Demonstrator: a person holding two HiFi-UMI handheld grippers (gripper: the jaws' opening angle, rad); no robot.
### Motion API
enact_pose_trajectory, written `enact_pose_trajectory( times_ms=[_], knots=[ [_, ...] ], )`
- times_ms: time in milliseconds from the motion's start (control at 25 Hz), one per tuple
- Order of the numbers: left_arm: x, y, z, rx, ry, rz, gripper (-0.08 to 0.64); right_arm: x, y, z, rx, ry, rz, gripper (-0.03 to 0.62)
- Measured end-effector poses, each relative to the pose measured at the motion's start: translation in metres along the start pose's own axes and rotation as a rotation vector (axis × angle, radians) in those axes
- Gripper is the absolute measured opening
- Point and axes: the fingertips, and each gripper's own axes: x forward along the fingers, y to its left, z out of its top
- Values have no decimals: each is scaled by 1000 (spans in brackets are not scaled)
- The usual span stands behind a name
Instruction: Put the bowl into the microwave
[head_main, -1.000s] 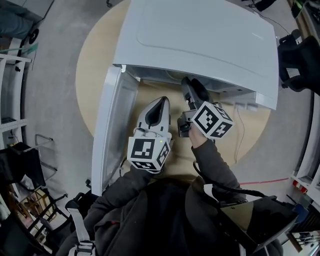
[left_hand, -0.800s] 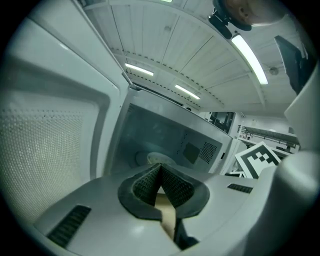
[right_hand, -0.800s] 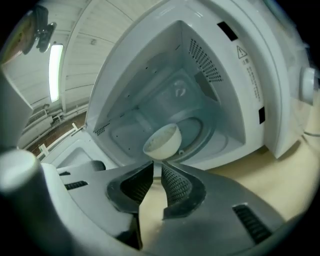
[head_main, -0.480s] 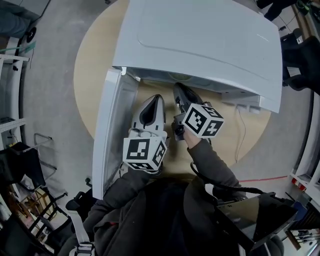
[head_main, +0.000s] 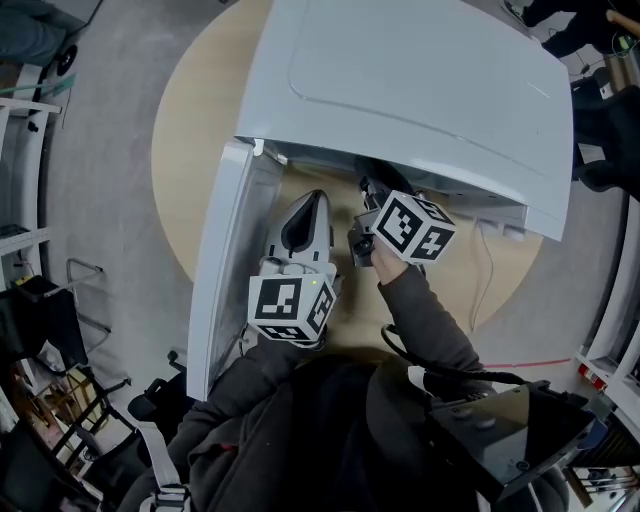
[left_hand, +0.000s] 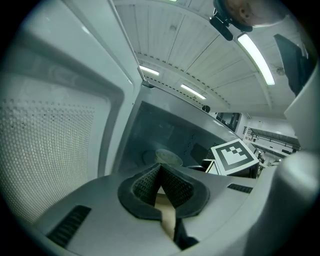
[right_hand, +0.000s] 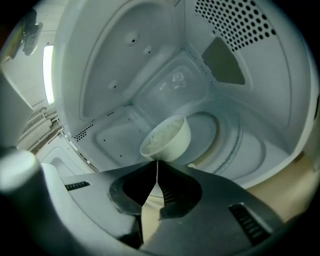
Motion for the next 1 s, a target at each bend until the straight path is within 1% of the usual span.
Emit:
enact_pose_trajectory(
  times_ms=[360,520,640,760,920,1000],
  knots=[
    [-7,-13,6,25,-21,-11,8,5,2,5,-57,2,24,17],
    [-18,-22,3,43,-24,-6,8,-12,10,-4,-84,9,52,17],
    [-27,-32,-2,60,-27,2,8,-33,20,-17,-124,21,92,18],
    [-41,-46,-6,85,-36,15,8,-68,33,-26,-209,18,140,18],
    [-68,-67,-9,120,-78,64,8,-126,55,-34,-386,-11,212,18],
    [-85,-83,-4,169,-113,85,8,-158,67,-35,-450,-33,242,18]
  ],
)
